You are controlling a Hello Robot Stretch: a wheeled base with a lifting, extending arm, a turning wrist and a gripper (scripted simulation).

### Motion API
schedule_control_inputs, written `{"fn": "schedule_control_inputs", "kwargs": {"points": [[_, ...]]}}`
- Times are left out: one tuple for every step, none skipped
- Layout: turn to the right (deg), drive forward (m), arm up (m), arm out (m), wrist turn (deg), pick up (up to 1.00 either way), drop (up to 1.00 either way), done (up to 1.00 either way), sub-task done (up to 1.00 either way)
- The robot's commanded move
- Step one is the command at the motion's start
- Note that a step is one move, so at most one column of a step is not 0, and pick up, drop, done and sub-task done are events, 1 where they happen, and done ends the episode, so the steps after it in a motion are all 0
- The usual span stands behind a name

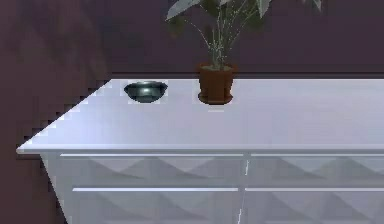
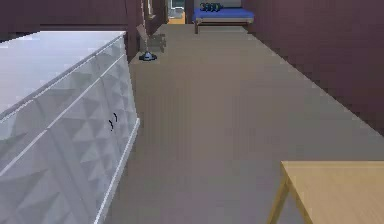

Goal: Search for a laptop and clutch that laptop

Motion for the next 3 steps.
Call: {"fn": "schedule_control_inputs", "kwargs": {"points": [[6.0,0.00,0.00,0.00,0.0,0.00,0.00,0.00,0.00],[0.0,0.05,0.00,0.00,0.0,0.00,0.00,0.00,0.00],[45.0,0.00,0.00,0.00,0.0,0.00,0.00,0.00,0.00]]}}
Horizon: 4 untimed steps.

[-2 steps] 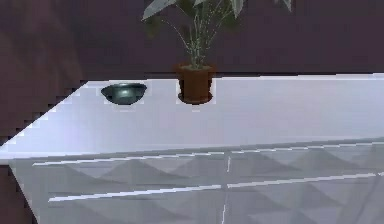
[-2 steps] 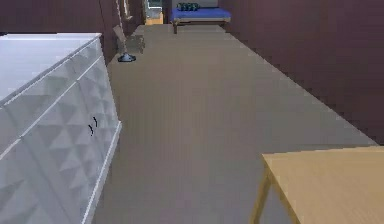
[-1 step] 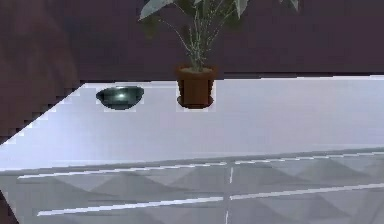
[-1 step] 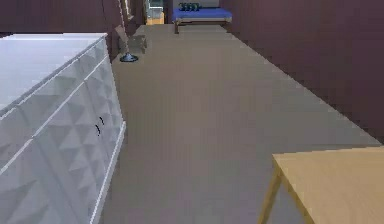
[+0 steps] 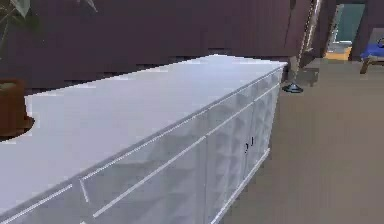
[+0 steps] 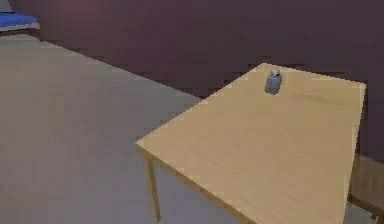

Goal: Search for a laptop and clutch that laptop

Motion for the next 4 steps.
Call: {"fn": "schedule_control_inputs", "kwargs": {"points": [[36.0,0.00,0.00,0.00,0.0,0.00,0.00,0.00,0.00],[0.0,1.00,0.00,0.00,0.0,0.00,0.00,0.00,0.00],[3.0,0.00,0.00,0.00,0.0,0.00,0.00,0.00,0.00],[45.0,0.00,0.00,0.00,0.0,0.00,0.00,0.00,0.00]]}}
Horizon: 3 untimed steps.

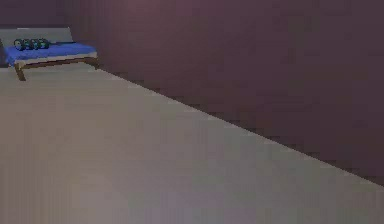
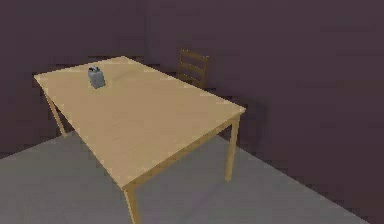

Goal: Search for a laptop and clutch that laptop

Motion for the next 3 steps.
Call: {"fn": "schedule_control_inputs", "kwargs": {"points": [[9.0,0.00,0.00,0.00,0.0,0.00,0.00,0.00,0.00],[0.0,0.40,0.00,0.00,0.0,0.00,0.00,0.00,0.00],[-45.0,0.00,0.00,0.00,0.0,0.00,0.00,0.00,0.00]]}}
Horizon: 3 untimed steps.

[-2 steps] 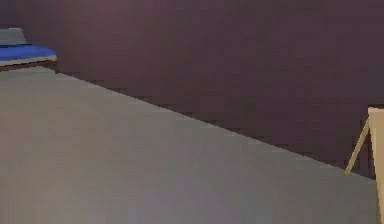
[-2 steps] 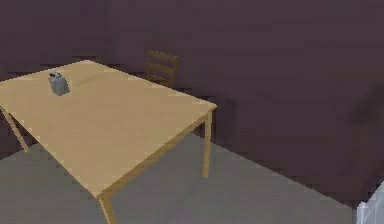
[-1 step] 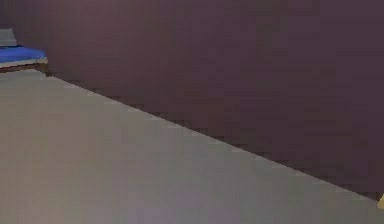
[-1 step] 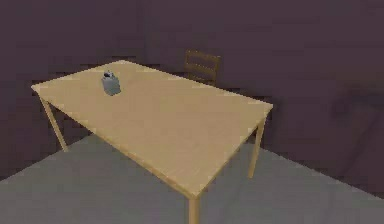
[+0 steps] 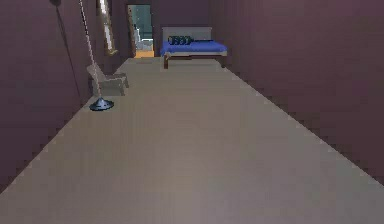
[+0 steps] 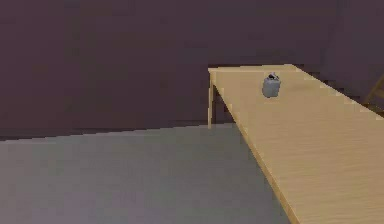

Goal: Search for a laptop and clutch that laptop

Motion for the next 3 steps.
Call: {"fn": "schedule_control_inputs", "kwargs": {"points": [[-12.0,0.00,0.00,0.00,0.0,0.00,0.00,0.00,0.00],[0.0,1.00,0.00,0.00,0.0,0.00,0.00,0.00,0.00],[-45.0,0.00,0.00,0.00,0.0,0.00,0.00,0.00,0.00]]}}
